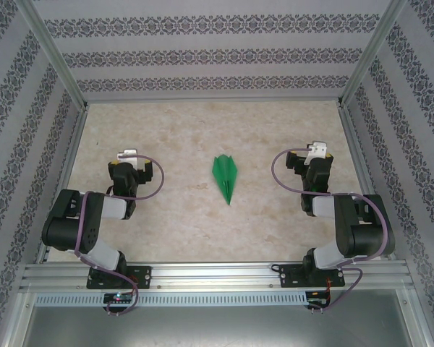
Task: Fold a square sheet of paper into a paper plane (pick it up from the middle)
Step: Reset both arms
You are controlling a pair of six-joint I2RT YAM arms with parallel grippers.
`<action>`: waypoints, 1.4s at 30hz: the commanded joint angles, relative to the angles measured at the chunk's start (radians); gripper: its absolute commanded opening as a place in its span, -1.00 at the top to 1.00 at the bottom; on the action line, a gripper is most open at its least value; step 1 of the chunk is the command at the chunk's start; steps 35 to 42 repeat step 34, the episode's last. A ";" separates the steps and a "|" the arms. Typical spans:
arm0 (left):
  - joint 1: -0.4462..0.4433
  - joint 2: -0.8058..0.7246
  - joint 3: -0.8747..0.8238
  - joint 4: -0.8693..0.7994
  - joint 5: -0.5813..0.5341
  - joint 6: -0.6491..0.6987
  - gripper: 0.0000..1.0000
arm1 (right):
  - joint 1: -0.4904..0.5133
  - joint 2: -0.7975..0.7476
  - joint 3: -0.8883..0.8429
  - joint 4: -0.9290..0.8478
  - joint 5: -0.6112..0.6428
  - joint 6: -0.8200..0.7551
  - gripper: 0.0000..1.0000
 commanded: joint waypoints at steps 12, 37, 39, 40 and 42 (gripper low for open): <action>0.008 -0.007 0.011 0.064 0.052 0.014 -1.00 | 0.004 -0.005 -0.006 0.034 0.010 0.012 -0.96; 0.008 -0.006 0.014 0.059 0.060 0.015 -1.00 | 0.002 -0.005 -0.007 0.034 0.010 0.012 -0.96; 0.008 -0.006 0.014 0.059 0.060 0.015 -1.00 | 0.002 -0.005 -0.007 0.034 0.010 0.012 -0.96; 0.008 -0.006 0.014 0.059 0.060 0.015 -1.00 | 0.002 -0.005 -0.007 0.034 0.010 0.012 -0.96; 0.008 -0.006 0.014 0.059 0.060 0.015 -1.00 | 0.002 -0.005 -0.007 0.034 0.010 0.012 -0.96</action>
